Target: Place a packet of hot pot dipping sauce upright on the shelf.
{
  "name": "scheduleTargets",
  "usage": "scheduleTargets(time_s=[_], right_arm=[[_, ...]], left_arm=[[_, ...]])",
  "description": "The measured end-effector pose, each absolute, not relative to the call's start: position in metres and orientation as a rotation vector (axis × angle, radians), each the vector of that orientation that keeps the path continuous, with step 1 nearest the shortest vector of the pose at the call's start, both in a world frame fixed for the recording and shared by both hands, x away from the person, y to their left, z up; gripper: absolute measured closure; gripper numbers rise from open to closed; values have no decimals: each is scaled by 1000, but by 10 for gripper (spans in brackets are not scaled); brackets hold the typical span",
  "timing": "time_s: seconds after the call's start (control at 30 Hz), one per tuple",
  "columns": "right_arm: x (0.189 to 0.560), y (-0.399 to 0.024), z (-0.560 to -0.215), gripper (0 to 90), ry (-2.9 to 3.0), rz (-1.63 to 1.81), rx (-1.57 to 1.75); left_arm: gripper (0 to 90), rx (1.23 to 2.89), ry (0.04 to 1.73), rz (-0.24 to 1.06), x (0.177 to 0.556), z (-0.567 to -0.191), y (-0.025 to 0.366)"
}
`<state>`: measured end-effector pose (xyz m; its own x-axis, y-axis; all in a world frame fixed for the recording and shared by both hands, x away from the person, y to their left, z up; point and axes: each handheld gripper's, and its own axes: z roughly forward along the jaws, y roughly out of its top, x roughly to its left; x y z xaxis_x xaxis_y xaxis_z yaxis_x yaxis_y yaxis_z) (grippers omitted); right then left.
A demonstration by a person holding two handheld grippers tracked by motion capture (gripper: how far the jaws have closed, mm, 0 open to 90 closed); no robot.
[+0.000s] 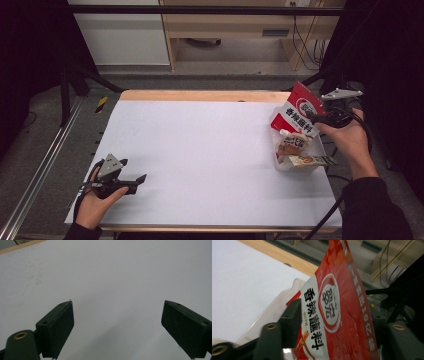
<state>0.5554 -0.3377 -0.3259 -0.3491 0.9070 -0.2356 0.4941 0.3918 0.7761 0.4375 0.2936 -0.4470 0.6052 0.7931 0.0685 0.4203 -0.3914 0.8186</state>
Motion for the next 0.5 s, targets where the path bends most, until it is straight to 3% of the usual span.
scheduleTargets(time_s=[0.07,0.23,0.5], right_arm=[[555,-334,-323,277,1961,809,1203],[556,-329,-313,149,1901,819,1226],[550,-312,-289,98,1885,862,1198]], left_arm=[[111,2028,953,592,437,-447,293],[115,2033,948,598,437,-446,292],[108,2035,955,590,438,-447,294]])
